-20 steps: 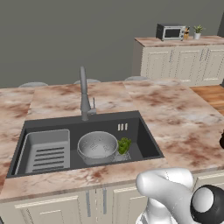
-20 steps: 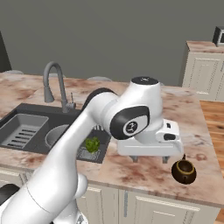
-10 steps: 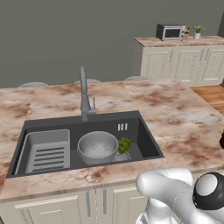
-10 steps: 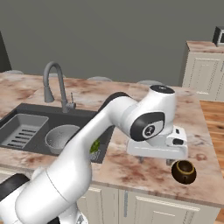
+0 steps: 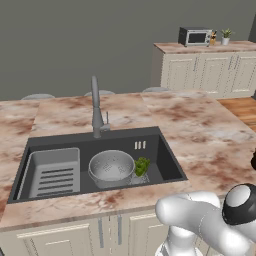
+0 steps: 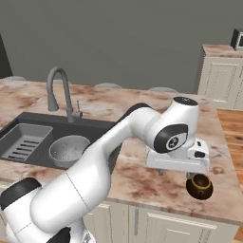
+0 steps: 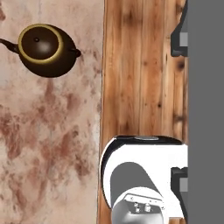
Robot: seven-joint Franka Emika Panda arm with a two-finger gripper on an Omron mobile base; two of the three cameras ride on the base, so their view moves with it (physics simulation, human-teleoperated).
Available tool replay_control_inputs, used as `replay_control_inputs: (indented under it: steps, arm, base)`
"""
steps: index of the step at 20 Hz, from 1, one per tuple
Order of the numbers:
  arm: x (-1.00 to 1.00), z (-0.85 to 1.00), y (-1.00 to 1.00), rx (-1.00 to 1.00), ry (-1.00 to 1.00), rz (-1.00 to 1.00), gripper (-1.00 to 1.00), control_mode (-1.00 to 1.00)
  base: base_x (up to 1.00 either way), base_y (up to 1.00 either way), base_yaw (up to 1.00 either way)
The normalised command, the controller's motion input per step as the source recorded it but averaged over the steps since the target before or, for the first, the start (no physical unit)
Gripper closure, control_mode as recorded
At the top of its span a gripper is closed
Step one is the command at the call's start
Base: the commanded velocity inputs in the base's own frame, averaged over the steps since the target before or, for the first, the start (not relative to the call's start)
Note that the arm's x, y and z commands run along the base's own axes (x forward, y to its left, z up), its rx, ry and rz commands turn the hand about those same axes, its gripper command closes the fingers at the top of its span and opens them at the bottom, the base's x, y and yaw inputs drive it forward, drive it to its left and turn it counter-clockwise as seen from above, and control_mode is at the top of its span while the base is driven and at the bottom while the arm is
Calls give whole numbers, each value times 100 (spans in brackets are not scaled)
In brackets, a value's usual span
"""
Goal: Pick the colander and teapot and place them in the sink. Then turn on the water.
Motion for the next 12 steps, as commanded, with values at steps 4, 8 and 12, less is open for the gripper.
replay_control_inputs:
  steps: [4,8,12]
  arm:
    - [18,-37,-28,0,0,0,-100,-100]
    - [9,-32,-32,0,0,0,-100,-100]
    - [8,-30,-29,0,0,0,-100,-100]
  base:
    - [0,0,0]
    - [0,0,0]
    - [0,0,0]
